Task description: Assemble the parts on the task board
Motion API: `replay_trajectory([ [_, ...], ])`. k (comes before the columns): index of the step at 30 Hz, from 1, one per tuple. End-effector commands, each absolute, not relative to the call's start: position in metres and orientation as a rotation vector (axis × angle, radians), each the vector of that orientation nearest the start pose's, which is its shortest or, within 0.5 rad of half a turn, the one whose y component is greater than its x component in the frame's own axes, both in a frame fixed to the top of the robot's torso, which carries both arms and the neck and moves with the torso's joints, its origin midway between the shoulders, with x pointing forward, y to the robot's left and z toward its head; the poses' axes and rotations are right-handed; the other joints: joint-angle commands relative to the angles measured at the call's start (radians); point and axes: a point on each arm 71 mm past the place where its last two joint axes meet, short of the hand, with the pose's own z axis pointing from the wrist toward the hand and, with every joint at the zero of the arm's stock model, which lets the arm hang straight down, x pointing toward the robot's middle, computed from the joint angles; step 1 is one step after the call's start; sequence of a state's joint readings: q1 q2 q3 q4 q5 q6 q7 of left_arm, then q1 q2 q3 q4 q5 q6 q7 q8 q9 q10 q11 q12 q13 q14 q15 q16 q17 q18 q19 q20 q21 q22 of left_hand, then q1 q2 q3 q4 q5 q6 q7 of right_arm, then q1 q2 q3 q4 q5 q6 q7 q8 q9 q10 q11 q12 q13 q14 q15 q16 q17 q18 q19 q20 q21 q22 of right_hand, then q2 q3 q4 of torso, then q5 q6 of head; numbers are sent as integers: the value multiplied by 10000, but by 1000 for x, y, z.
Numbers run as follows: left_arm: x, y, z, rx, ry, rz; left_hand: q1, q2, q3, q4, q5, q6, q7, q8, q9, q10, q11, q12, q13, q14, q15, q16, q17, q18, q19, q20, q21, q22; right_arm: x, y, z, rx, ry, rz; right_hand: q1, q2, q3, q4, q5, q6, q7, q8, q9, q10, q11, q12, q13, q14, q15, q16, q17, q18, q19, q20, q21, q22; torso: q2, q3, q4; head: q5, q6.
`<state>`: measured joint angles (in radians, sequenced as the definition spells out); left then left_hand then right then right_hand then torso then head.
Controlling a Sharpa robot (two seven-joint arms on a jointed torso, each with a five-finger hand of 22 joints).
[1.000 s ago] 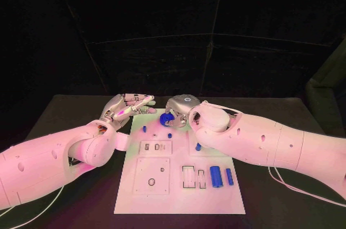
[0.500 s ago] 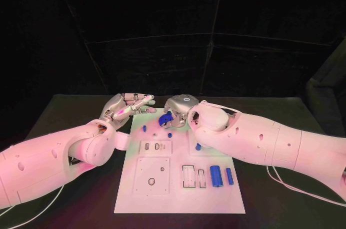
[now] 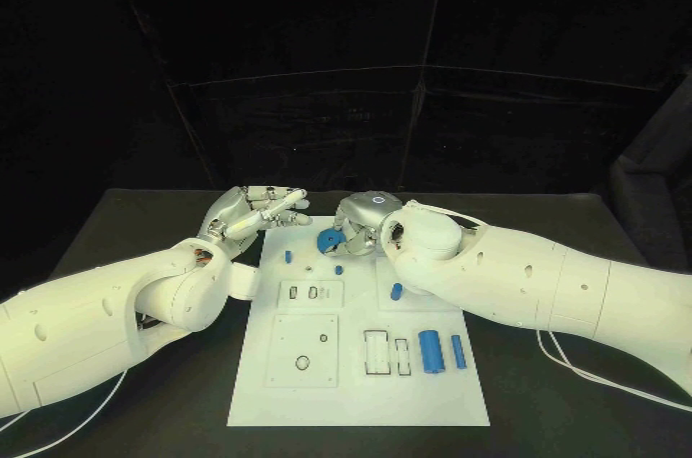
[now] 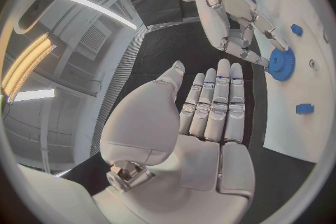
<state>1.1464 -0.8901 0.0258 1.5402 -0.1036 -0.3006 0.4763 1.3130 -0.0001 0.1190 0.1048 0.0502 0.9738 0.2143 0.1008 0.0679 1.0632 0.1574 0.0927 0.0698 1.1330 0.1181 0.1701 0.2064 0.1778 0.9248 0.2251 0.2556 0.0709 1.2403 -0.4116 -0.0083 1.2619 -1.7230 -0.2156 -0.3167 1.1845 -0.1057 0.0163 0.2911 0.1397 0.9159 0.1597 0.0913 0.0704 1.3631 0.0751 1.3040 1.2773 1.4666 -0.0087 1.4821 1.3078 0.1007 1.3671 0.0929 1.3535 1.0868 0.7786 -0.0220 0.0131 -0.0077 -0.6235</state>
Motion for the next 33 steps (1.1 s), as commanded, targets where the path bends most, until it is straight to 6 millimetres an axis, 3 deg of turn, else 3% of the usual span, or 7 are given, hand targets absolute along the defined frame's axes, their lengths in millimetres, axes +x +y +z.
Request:
replay_trajectory([
  [1,485,226,-169,-9749,13217,-15889,-21,86,0,-76,28,1,59,-40,-12,15,83,-71,-9,-95,6,-74,17,67,8,77,-35,-11,524,-52,-168,-3709,16526,5138,-241,91,-172,-30,334,-62,48,-106,-31,81,17,26,22,675,51,68,792,-98,34,67,65,15,4,5,22,-23,-2],
  [4,485,226,-169,-9751,13221,-15890,-17,93,7,-81,28,2,60,-43,-12,15,84,-74,-9,-96,6,-79,19,67,8,78,-37,-12,525,-53,-169,-3680,16678,5163,-298,210,-320,-50,468,-233,104,-228,-50,100,63,64,68,683,85,87,831,-104,44,92,83,44,4,1,36,-22,-13],
  [17,485,227,-169,-9759,13211,-15856,-3,108,28,-99,28,2,61,-51,-12,15,85,-83,-9,-97,7,-91,25,67,7,79,-44,-14,526,-64,-168,-3452,16508,5183,-246,278,-364,-89,487,-230,111,-234,-39,125,73,102,110,688,99,100,857,-110,58,108,102,78,1,1,9,9,-36],
  [22,486,228,-169,-9766,13199,-15826,-3,108,28,-99,28,2,61,-51,-12,15,85,-83,-9,-97,7,-91,25,67,7,79,-44,-14,523,-73,-157,-2869,15013,5846,12,438,-449,-234,1037,-112,88,-212,-16,200,54,209,228,687,91,103,859,-121,96,111,153,161,-7,7,4,-13,-7],
  [28,487,230,-169,-9774,13177,-15780,7,116,42,-112,28,1,61,-57,-12,15,86,-90,-10,-98,9,-100,29,67,7,80,-49,-16,516,-103,-146,-1937,13747,7428,478,546,-490,-543,1096,-72,76,-231,-18,187,42,194,231,668,78,66,790,-128,109,103,179,198,-32,11,-46,-64,58],
  [29,487,231,-169,-9773,13176,-15780,9,117,45,-115,28,1,60,-58,-12,15,86,-92,-10,-98,9,-102,30,67,7,80,-51,-17,516,-112,-146,-1727,13882,7680,625,578,-482,-649,1041,-36,64,-220,-13,193,34,202,245,666,77,64,787,-127,108,95,183,205,-31,4,-29,-90,71],
  [33,487,230,-170,-9765,13187,-15809,27,124,68,-142,28,13,46,-62,-10,30,78,-96,-7,-96,7,-115,37,68,8,81,-58,-19,516,-152,-151,-750,14931,8494,1623,661,-199,-1412,685,136,10,-168,4,145,-24,142,213,639,27,4,679,-105,33,61,124,88,-83,5,-102,-100,88],
])
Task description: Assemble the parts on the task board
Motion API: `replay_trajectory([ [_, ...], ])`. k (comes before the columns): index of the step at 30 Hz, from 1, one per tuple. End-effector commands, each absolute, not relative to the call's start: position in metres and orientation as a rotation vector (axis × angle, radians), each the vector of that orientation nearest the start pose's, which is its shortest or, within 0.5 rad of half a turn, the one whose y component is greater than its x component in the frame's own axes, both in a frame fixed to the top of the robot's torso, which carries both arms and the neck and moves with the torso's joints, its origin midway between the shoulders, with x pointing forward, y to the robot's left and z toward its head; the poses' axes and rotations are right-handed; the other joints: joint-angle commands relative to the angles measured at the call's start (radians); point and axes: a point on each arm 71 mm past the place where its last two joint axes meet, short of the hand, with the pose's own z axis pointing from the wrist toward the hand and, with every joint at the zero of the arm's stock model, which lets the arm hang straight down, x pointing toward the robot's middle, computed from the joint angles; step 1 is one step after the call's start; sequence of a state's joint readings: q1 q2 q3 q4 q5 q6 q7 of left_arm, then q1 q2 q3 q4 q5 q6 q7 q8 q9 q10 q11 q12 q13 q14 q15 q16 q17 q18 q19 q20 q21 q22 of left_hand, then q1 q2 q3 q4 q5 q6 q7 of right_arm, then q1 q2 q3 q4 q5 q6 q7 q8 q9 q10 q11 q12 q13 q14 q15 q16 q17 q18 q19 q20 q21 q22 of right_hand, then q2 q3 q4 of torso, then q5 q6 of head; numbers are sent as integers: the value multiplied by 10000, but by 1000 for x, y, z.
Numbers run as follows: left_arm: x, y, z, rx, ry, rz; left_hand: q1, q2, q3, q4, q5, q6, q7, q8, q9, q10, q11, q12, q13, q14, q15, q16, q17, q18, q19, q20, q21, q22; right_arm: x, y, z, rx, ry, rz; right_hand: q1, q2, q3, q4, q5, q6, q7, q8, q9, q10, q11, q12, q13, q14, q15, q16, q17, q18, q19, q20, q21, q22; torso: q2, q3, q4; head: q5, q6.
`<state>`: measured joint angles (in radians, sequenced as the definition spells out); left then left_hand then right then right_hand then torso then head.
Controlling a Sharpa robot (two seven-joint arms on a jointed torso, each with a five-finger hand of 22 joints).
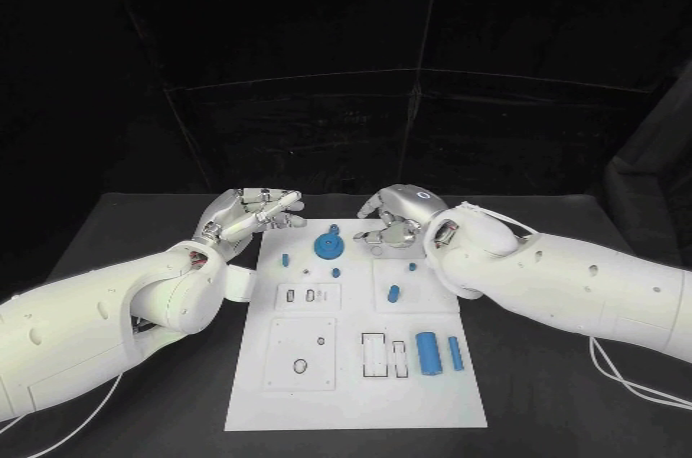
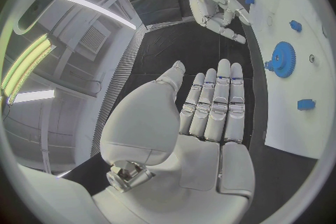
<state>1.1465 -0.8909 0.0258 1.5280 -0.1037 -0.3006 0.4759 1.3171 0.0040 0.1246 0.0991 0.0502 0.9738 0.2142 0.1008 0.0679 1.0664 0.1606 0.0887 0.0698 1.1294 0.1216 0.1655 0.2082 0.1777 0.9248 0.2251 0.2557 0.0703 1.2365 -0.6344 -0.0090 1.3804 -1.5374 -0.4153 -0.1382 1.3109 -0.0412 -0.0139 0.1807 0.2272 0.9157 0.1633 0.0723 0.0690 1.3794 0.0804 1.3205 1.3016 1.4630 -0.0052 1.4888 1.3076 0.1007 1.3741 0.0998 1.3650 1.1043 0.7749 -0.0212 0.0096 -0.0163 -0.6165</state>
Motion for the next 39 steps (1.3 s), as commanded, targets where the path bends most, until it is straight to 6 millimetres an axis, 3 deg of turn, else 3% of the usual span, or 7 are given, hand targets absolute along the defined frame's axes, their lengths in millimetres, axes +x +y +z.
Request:
replay_trajectory([
  [1,487,230,-170,-9760,13195,-15829,-4,88,27,-102,28,26,35,-63,-8,14,39,-56,-5,-55,-31,-75,25,70,11,80,-62,-13,516,-162,-152,-508,15125,8731,533,-21,138,-466,-286,167,-35,30,20,-43,-91,-53,-53,669,-20,-77,660,-101,-56,-15,-8,-115,-54,1,-87,-30,35],
  [6,488,228,-170,-9737,13236,-15927,14,104,80,-154,28,80,-7,-61,-1,86,6,-52,5,-11,-53,-89,55,76,39,69,-68,-11,513,-207,-153,188,15475,9219,1001,-175,166,-965,-854,121,-75,-6,2,-84,-126,-103,-83,677,-50,-68,705,-112,-43,-46,5,-68,-71,51,-167,-48,99],
  [15,490,227,-171,-9731,13250,-15964,20,113,146,-213,27,166,-55,-56,7,202,-40,-42,16,72,-90,-92,102,81,103,41,-60,-3,518,-256,-160,473,15789,8554,1085,-227,131,-1182,-616,48,-59,-45,-14,-143,-120,-194,-158,674,-52,-84,690,-109,-57,-55,-13,-98,-59,105,-191,-136,147],
  [16,490,227,-172,-9733,13250,-15959,20,113,146,-213,27,166,-55,-56,7,202,-40,-42,16,72,-90,-92,102,81,103,41,-60,-3,518,-259,-162,483,15839,8469,1085,-227,129,-1192,-592,38,-55,-49,-15,-150,-117,-203,-166,674,-50,-84,691,-109,-57,-55,-13,-98,-62,89,-179,-144,138],
  [24,492,226,-173,-9739,13231,-15935,19,113,156,-220,27,176,-59,-57,7,218,-45,-43,17,84,-95,-93,110,81,113,37,-59,-2,520,-268,-180,394,16266,8082,1088,-232,121,-1239,-522,-8,-43,-63,-21,-196,-106,-264,-222,672,-42,-91,683,-104,-72,-50,-29,-131,-53,60,-130,-121,65],
  [29,493,227,-173,-9750,13213,-15892,19,112,158,-223,27,177,-59,-59,6,219,-45,-44,16,85,-95,-95,111,81,115,36,-59,-2,520,-267,-189,357,16365,8000,1078,-226,118,-1251,-502,-40,-33,-73,-25,-213,-99,-284,-239,674,-38,-88,692,-105,-70,-47,-28,-126,-51,77,-156,-92,43],
  [39,493,228,-173,-9761,13206,-15857,18,112,160,-225,27,177,-59,-61,6,219,-45,-46,16,84,-95,-97,112,80,116,35,-60,-2,526,-265,-197,303,16536,7713,1111,-39,217,-1316,-511,5,-12,-23,-4,-201,-83,-273,-219,676,-22,-88,701,-106,-67,-32,-27,-123,-62,56,-137,-127,-20],
])
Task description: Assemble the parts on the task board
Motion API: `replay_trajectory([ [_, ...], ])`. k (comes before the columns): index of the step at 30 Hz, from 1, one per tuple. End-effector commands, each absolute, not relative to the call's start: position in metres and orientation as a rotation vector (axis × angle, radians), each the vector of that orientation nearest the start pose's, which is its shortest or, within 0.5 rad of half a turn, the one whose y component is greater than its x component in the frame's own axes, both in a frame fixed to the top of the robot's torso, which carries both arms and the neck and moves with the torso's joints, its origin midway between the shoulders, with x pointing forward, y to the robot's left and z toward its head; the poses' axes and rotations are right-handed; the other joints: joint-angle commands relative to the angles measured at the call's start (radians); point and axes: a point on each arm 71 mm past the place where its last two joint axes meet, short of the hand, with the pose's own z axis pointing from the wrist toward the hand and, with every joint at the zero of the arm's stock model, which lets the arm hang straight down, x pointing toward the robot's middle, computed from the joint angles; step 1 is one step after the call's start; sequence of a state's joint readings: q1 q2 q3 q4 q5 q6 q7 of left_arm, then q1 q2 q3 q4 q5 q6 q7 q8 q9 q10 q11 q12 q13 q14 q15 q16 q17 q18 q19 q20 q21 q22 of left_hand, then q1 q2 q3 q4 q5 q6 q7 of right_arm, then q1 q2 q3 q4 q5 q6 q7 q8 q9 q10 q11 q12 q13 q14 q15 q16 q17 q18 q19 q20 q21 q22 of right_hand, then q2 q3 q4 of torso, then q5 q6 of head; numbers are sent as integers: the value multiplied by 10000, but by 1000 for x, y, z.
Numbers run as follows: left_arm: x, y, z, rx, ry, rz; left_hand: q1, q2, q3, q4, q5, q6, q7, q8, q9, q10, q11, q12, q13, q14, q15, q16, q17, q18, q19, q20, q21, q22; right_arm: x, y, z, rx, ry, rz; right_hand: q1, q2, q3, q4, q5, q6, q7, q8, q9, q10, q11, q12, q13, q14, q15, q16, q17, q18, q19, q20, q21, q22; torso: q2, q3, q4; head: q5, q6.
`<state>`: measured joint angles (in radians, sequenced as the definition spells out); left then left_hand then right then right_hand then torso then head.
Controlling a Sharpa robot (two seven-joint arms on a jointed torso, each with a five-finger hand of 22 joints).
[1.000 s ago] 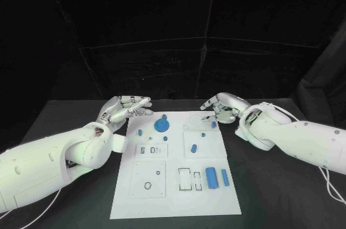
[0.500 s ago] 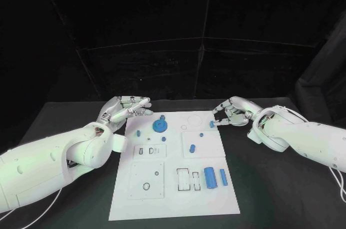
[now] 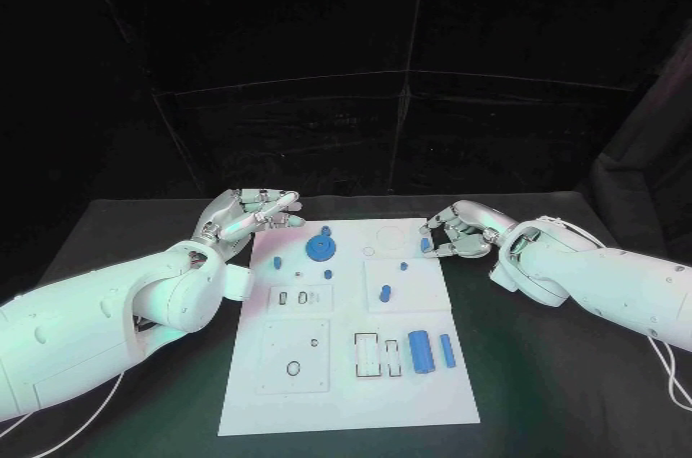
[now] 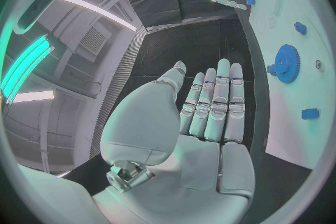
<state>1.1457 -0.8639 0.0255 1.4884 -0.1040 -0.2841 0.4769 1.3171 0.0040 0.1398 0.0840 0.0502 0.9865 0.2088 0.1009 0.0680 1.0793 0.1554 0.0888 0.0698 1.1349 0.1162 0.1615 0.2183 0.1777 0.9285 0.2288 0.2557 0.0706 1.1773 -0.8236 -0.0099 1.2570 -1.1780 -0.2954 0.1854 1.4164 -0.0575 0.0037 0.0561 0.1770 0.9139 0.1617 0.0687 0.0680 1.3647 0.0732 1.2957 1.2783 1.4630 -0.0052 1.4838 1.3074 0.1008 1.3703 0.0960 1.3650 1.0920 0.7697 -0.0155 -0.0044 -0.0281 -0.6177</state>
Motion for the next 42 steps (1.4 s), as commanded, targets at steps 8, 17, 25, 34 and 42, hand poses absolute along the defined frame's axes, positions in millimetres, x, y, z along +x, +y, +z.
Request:
replay_trajectory([
  [8,494,229,-174,-9767,13205,-15839,18,109,11,-77,27,48,-3,-65,4,87,8,-51,14,28,-41,-61,13,79,80,-2,-62,-6,529,-263,-203,313,16684,7537,97,451,307,-216,-165,274,-14,112,33,-15,-32,9,57,686,-35,-26,739,-108,-14,1,-15,17,-11,5,-3,7,-22],
  [17,494,230,-174,-9781,13209,-15807,18,109,11,-77,27,48,-3,-65,4,87,8,-51,14,28,-41,-61,13,79,80,-2,-62,-6,531,-262,-205,327,16770,7477,62,852,871,-402,-513,631,-53,178,26,39,-77,62,125,692,-73,-22,763,-112,8,-33,1,43,-13,7,1,20,-40],
  [25,494,230,-174,-9787,13214,-15797,13,107,17,-82,27,47,1,-71,2,85,11,-59,12,24,-40,-69,16,77,80,-3,-65,-7,532,-261,-206,311,16934,7462,13,900,1134,-518,-634,804,-98,199,21,65,-113,90,158,695,-101,-19,777,-112,12,-56,4,47,-17,11,-19,9,-77],
  [34,494,230,-174,-9790,13219,-15792,13,107,17,-82,27,47,1,-71,2,85,11,-59,12,24,-40,-69,16,77,80,-3,-65,-7,532,-262,-206,332,16870,7394,-118,875,1410,-647,-642,1027,-163,244,24,93,-167,116,192,701,-142,-15,796,-117,28,-91,18,77,-14,13,-4,-8,-100],
  [42,494,231,-174,-9789,13227,-15801,13,107,17,-82,27,47,1,-71,2,85,11,-59,12,24,-40,-69,16,77,80,-3,-65,-7,533,-263,-200,568,16047,7127,-149,1139,2105,-858,-721,1413,-302,395,47,140,-292,141,236,711,-247,-2,836,-130,78,-184,56,154,-23,10,1,2,-122],
])
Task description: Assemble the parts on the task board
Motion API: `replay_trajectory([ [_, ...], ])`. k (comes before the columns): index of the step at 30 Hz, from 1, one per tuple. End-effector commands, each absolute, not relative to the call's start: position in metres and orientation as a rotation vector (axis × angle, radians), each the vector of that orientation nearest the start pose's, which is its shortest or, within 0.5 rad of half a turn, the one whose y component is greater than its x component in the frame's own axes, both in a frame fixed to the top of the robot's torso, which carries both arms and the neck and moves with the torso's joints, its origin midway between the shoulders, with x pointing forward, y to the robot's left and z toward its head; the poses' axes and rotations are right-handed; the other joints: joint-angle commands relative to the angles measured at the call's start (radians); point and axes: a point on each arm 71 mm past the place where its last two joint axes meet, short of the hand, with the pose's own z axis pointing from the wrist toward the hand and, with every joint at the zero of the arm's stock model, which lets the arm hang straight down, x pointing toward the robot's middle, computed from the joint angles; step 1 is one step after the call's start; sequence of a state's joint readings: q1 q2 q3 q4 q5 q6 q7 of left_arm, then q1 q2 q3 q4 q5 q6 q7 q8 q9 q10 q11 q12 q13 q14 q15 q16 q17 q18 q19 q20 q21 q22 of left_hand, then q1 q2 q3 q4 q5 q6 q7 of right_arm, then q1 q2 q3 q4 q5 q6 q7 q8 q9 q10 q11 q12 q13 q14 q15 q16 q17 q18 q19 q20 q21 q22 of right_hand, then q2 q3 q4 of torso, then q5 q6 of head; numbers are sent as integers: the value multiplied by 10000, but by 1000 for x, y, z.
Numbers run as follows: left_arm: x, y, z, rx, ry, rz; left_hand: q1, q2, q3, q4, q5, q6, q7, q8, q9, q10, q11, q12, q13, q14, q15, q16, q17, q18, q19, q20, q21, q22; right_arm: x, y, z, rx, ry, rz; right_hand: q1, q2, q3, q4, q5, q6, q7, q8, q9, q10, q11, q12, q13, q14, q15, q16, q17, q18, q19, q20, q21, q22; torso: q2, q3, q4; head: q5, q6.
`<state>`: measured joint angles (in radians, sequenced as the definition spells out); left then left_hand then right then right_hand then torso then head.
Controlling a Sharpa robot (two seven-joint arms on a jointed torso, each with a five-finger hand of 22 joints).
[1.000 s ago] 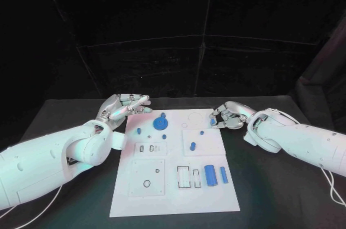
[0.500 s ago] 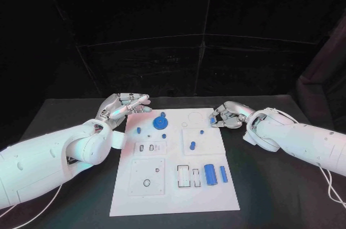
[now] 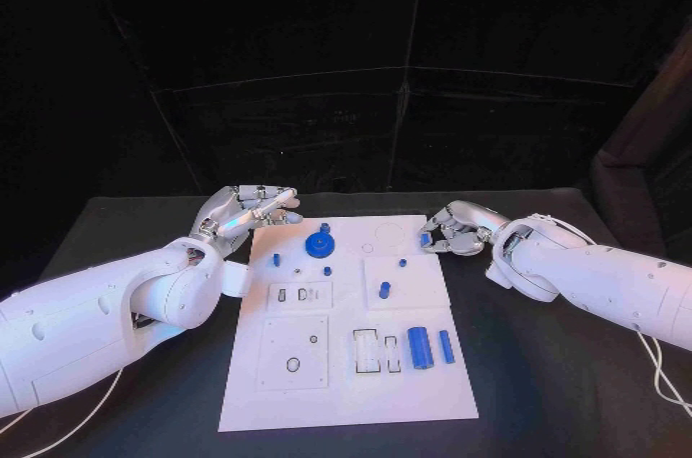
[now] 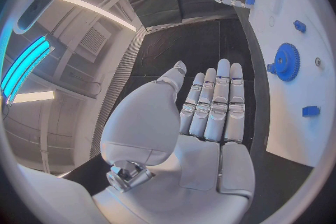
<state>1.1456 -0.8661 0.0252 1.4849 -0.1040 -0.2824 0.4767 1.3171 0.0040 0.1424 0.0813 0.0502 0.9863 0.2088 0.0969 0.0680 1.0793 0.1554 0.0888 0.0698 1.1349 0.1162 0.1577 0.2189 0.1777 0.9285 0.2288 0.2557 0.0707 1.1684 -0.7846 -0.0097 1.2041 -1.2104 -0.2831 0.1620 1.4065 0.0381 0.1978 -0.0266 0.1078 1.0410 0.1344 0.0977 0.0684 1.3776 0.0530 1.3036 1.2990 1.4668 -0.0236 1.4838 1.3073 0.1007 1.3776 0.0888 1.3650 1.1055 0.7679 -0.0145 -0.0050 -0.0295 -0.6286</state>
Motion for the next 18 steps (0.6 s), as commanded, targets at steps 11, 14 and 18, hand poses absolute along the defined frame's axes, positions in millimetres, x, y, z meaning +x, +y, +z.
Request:
replay_trajectory([
  [11,492,232,-173,-9786,13220,-15792,13,107,-10,-56,27,48,2,-31,2,86,10,-59,12,24,-40,-32,10,77,80,-3,-65,-9,519,-249,-188,1074,15342,7254,-519,149,1017,-192,89,270,-88,150,22,60,-144,46,45,681,-123,-3,855,-148,62,-184,86,86,-42,-49,1,27,-17],
  [14,492,233,-173,-9788,13216,-15776,13,107,-10,-56,27,48,2,-31,2,86,10,-59,12,24,-40,-32,10,77,80,-3,-65,-9,513,-237,-181,1270,15429,7363,-659,102,1224,-227,109,256,-81,137,15,65,-140,37,44,679,-119,-12,845,-147,63,-185,81,79,-66,-77,-13,52,-25],
  [18,492,234,-172,-9788,13212,-15768,9,104,-5,-60,27,48,6,-37,1,84,13,-66,10,21,-38,-39,13,76,80,-4,-69,-10,503,-210,-174,1182,15596,7578,-822,35,1425,-254,118,235,-69,120,10,56,-130,8,26,671,-113,-36,805,-146,64,-181,75,69,-85,-115,-10,102,-52],
])
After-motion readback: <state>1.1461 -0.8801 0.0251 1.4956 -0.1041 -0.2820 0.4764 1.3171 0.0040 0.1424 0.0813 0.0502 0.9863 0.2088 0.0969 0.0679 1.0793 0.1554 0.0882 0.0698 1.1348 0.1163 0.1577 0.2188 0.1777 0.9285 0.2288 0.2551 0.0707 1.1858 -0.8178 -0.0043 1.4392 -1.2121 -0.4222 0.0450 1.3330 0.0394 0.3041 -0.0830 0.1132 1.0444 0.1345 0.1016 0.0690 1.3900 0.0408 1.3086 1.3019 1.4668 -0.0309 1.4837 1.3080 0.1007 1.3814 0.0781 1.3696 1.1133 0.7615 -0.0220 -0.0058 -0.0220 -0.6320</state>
